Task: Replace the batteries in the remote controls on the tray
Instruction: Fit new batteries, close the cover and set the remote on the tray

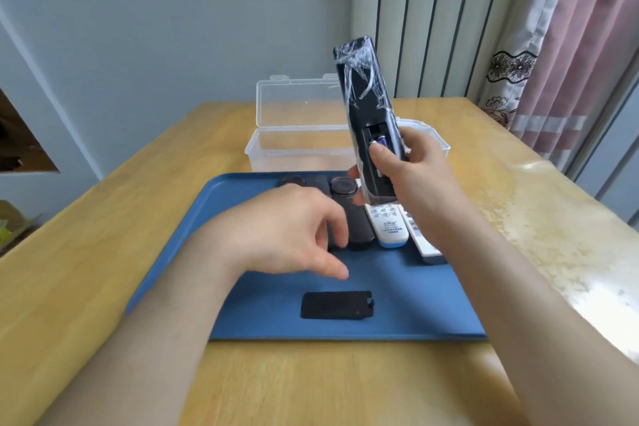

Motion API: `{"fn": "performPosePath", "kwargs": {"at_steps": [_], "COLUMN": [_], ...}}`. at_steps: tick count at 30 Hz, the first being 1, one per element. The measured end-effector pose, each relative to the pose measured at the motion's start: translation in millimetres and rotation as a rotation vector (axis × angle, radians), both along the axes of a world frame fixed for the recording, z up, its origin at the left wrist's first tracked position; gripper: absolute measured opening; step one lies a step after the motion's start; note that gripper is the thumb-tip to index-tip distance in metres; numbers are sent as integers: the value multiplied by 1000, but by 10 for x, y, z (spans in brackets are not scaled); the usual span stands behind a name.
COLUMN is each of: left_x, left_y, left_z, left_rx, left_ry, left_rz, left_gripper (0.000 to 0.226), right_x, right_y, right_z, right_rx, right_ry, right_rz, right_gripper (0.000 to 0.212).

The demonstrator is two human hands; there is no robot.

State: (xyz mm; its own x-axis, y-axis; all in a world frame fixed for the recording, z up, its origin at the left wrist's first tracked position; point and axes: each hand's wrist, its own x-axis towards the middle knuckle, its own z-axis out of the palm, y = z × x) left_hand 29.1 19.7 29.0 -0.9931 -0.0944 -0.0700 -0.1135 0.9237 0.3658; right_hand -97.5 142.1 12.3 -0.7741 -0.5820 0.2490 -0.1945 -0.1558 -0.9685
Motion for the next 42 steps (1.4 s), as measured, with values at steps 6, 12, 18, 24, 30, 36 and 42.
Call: {"fn": "performPosePath", "kwargs": {"at_steps": [6,12,18,24,30,36,42], "left_x": [-126,-39,-115,-141,-157,-173,-216], "left_y": [205,17,-108,-109,-83,-90,-26], "left_z": [-186,84,12,-13,-29,-43,-73], "left_rx": [19,1018,1270,1176,1057,946,830], "left_ry": [-122,514,799,805,780,811,904], "left_rz": [-256,52,345,353,314,300,303], "left_gripper": [26,23,17,13,10,9,12], "right_x": [27,72,180,206,253,264,277], "right_y": [-37,-97,-93,-79,-64,-67,-85], "right_z": [-25,-58,-9,1,23,39,33], "right_rx": [13,-38,-65,9,53,61,81], "right_ry": [-6,-180,-188,-86,-30,-23,14], "right_rz": [68,101,215,210,204,197,188], "right_gripper": [17,28,53,60,60,60,69]}}
